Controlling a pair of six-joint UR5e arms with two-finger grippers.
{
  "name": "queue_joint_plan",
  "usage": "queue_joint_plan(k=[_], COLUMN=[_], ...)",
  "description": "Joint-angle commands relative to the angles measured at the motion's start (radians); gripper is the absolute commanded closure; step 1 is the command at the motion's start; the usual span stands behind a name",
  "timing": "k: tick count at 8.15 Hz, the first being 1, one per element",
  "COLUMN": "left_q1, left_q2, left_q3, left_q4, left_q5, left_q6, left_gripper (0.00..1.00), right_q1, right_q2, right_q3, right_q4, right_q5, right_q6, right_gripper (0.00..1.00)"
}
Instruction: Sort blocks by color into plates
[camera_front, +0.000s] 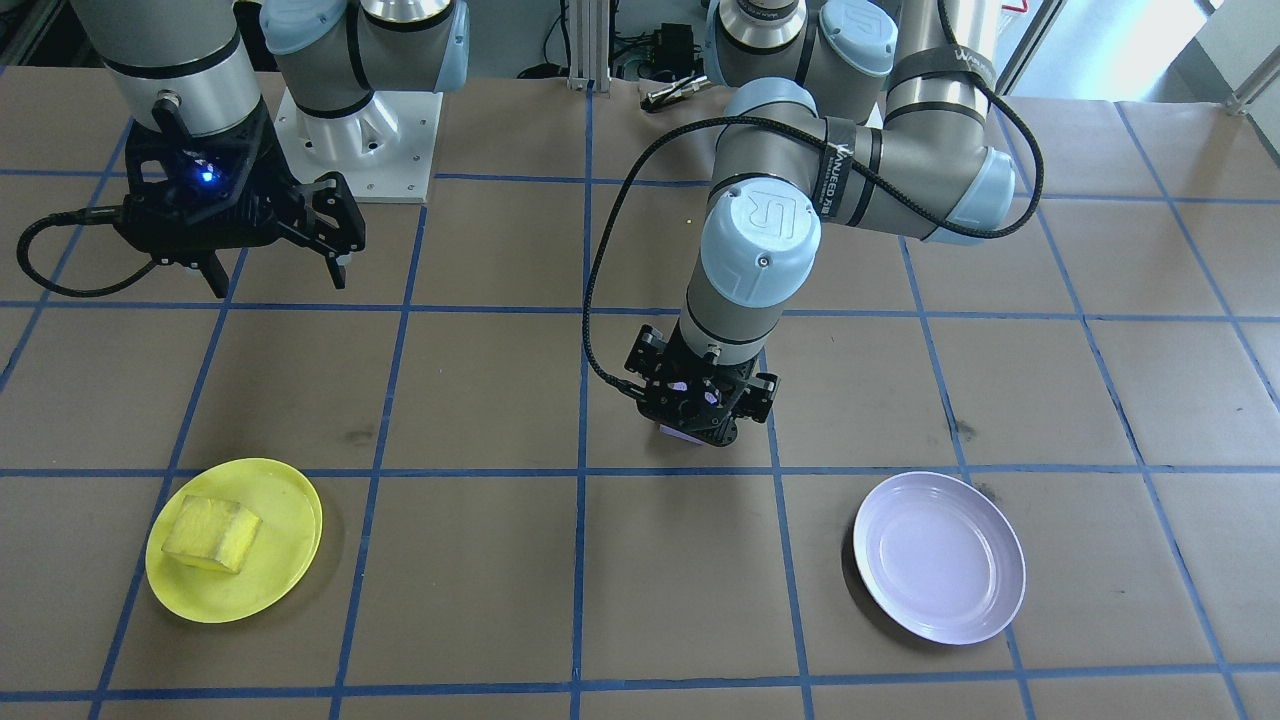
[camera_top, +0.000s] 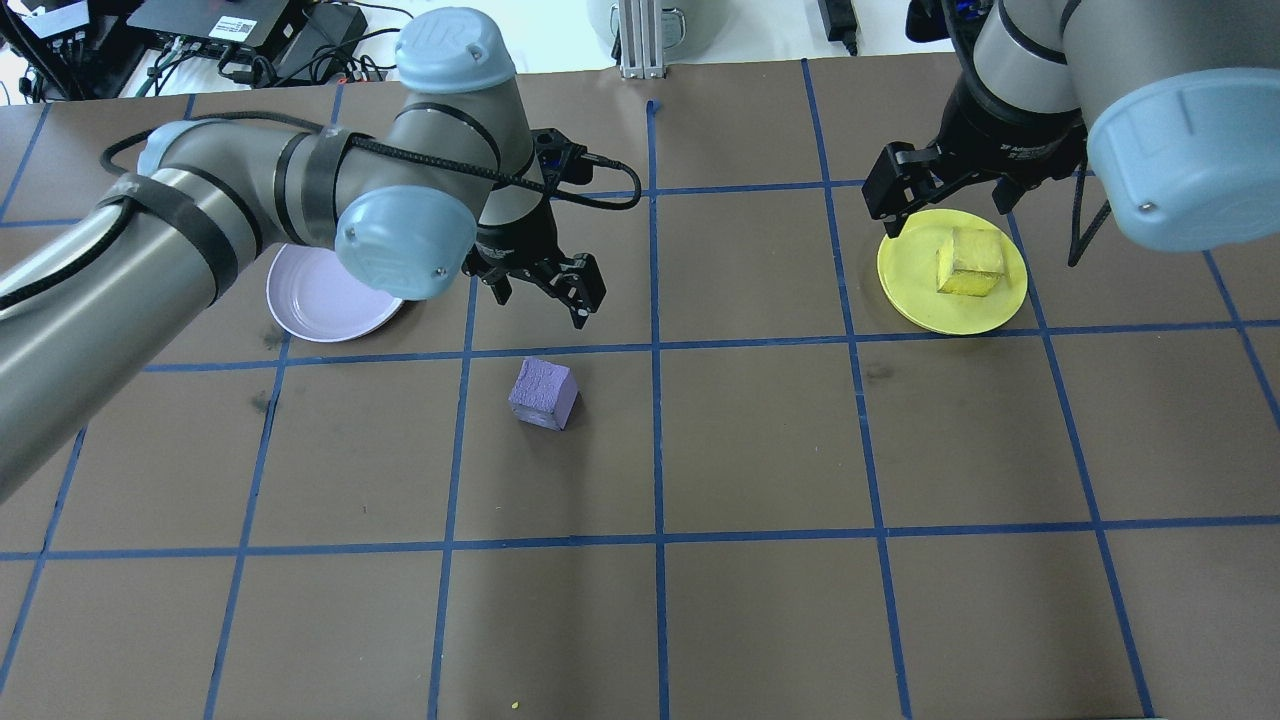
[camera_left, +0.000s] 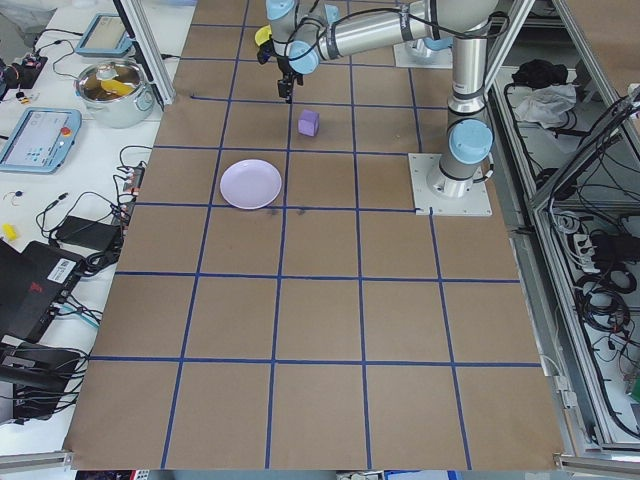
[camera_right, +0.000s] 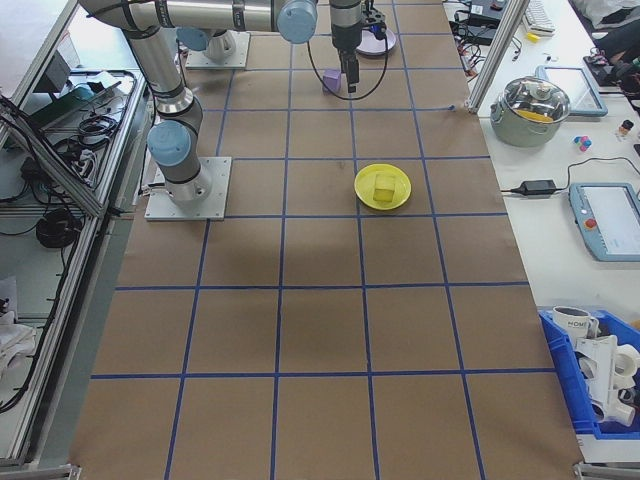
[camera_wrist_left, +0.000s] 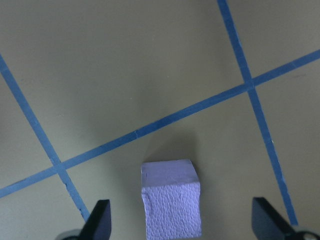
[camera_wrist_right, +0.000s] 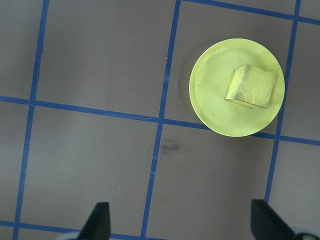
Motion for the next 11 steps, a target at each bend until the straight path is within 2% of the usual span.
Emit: queue_joint_plan(k=[1,4,6,8,10,11], left_q1=[0.011,0.01,0.008,0.008,0.008,0.008], left_q2=[-0.017,-0.073,-0.064,-0.076,-0.082,-0.082], left_q3=[-0.079,-0.085,-0.108,-0.16,-0.172,-0.174], left_q4=[0.104,0.112,0.115,0.18,0.184,0.184], left_q5=[0.0,0.005,0.028,0.031,0.032,0.031], left_q6=[-0.073,-0.072,-0.069,-0.066,-0.073,-0.064], left_gripper=[0.0,0.0,0.0,0.0,0.0,0.03], right_q1=[-0.003,-0.003,-0.003,-0.003,-0.003,-0.003], right_q2=[0.0,0.002,0.0,0.0,0.0,0.0], right_q3=[0.0,0.0,0.0,0.0,0.0,0.0], right_q4=[-0.001,-0.001,-0.001,-0.001,0.001,-0.001], right_q5=[-0.002,0.0,0.0,0.0,0.0,0.0], right_q6=[0.0,0.0,0.0,0.0,0.0,0.0], right_gripper=[0.0,0.0,0.0,0.0,0.0,0.0])
